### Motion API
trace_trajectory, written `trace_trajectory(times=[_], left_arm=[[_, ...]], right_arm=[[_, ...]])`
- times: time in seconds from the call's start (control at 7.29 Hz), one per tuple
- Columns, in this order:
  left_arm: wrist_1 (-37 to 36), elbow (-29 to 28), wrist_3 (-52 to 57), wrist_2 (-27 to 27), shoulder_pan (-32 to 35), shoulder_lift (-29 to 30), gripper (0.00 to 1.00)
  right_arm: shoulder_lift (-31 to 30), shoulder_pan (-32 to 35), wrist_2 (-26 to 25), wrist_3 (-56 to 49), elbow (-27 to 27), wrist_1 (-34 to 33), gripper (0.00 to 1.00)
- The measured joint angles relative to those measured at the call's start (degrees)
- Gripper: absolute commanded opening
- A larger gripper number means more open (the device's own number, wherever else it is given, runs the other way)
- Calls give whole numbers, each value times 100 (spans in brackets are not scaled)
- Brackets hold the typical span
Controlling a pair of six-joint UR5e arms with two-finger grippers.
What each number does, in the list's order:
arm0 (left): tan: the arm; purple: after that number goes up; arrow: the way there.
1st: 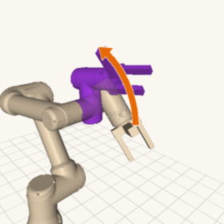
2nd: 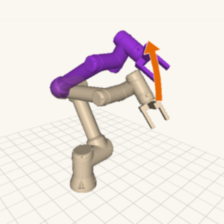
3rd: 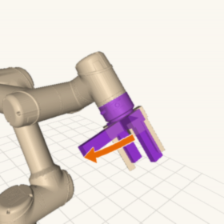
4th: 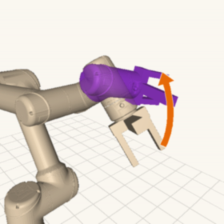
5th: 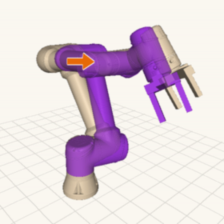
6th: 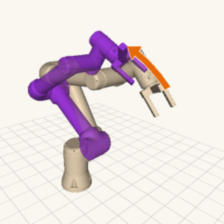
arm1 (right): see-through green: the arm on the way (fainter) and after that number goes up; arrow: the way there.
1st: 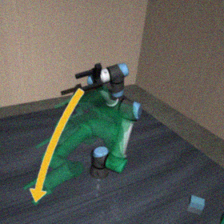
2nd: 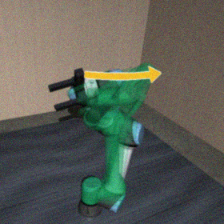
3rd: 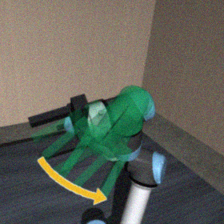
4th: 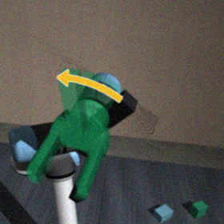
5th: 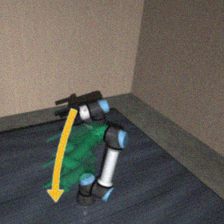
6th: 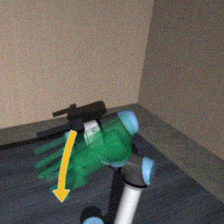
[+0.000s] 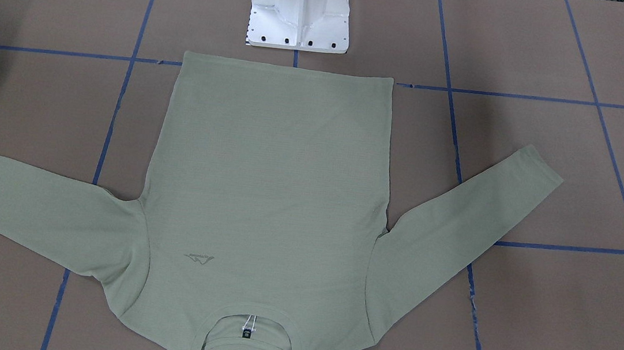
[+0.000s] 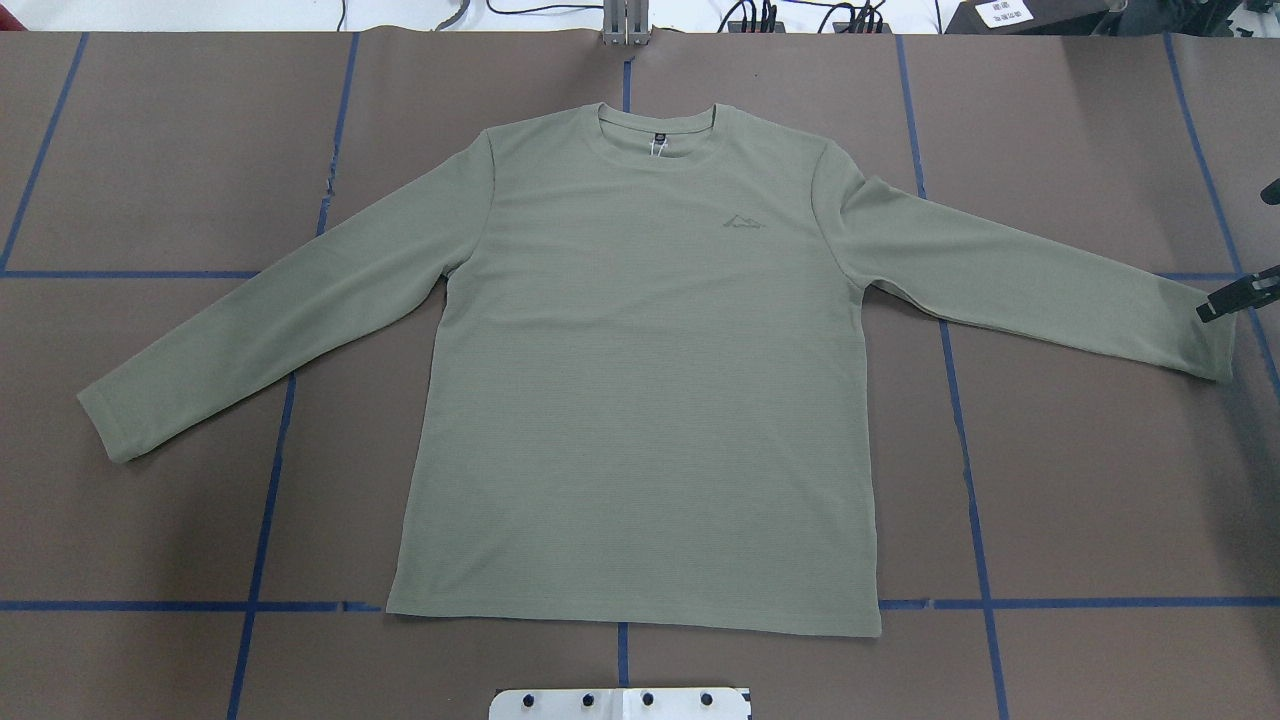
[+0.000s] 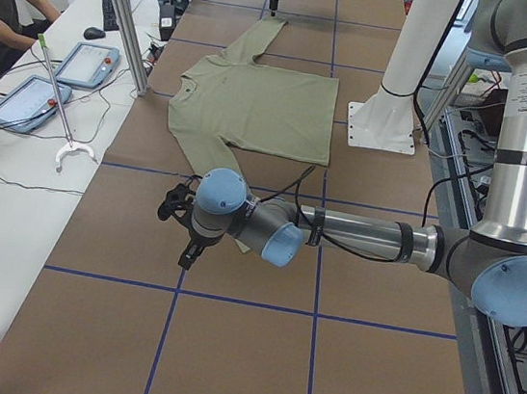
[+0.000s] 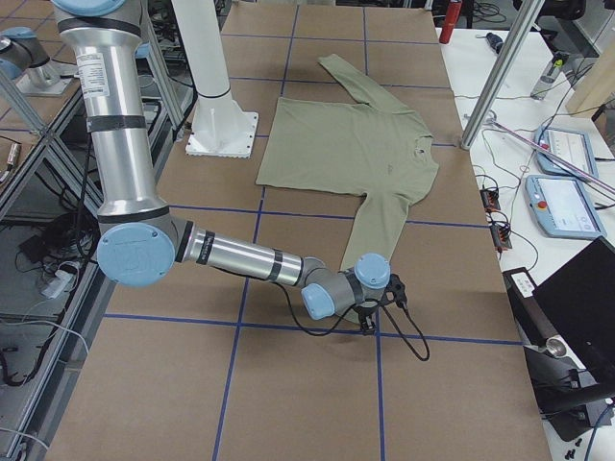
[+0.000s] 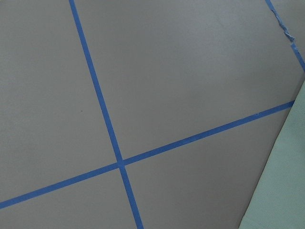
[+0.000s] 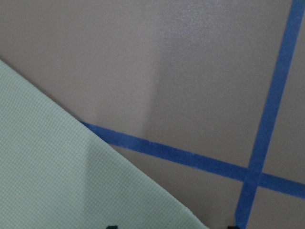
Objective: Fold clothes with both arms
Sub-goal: 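Move the right gripper to the cuff of the sleeve nearest it and grasp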
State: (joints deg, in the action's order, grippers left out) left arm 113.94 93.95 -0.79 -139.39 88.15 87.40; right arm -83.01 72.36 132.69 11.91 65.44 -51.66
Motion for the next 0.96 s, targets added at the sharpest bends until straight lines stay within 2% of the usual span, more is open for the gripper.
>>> trace_trajectory(times=[0.14, 0.27, 0.55, 0.69, 0.82, 0.96], left_arm=[[-2, 0, 0, 0, 0, -1, 100], [-3, 0, 0, 0, 0, -2, 100], [-3, 1, 0, 0, 0, -3, 100], [-5, 1, 0, 0, 1, -3, 100], [-9, 1, 0, 0, 0, -3, 100], [-13, 0, -3, -2, 0, -4, 100]], right_arm=[[1, -13, 2, -2, -1, 3, 42], [-1, -16, 4, -9, 0, 4, 32], [-16, -20, 27, -27, 30, 10, 26], [-19, -19, 74, -32, 45, 13, 19], [-27, -13, 151, -34, 75, 15, 3], [-41, -8, 266, -33, 132, 15, 0]])
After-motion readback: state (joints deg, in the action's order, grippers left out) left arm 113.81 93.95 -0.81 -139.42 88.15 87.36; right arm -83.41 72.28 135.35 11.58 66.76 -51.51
